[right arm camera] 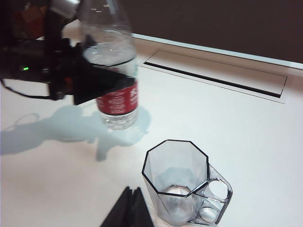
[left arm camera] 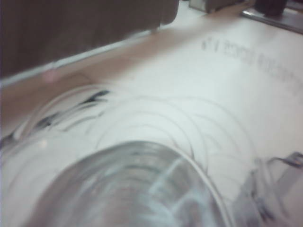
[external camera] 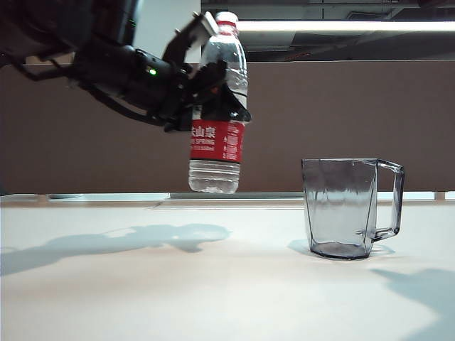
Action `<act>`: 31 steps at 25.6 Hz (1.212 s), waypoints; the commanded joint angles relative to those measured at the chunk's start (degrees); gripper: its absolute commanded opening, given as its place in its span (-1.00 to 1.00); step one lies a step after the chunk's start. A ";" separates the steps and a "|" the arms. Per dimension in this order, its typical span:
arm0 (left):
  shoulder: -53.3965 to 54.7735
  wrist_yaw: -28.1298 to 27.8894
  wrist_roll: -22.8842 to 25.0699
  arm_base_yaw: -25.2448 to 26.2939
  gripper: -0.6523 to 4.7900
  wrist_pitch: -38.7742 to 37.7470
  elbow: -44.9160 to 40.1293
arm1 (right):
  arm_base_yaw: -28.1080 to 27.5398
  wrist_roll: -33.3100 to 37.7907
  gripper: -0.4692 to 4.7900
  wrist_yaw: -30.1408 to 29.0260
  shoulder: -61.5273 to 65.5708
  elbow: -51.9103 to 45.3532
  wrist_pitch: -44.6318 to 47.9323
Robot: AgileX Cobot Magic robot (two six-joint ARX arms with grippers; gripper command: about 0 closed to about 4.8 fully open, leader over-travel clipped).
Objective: Pick up the mineral water bottle with the left hand on the table and pour water into the mug until it's half full.
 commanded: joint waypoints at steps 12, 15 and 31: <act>7.32 -10.12 19.02 -8.70 0.16 -10.47 10.25 | -0.02 -0.15 -0.83 -0.07 -0.04 0.48 2.71; 7.32 -10.21 19.56 -7.80 0.16 -10.49 10.25 | -0.09 -0.17 -0.83 -0.07 -0.04 0.48 2.73; 7.30 -18.93 35.56 -9.55 0.16 -13.88 10.27 | -0.09 -0.15 -0.83 -0.07 -0.04 0.48 2.73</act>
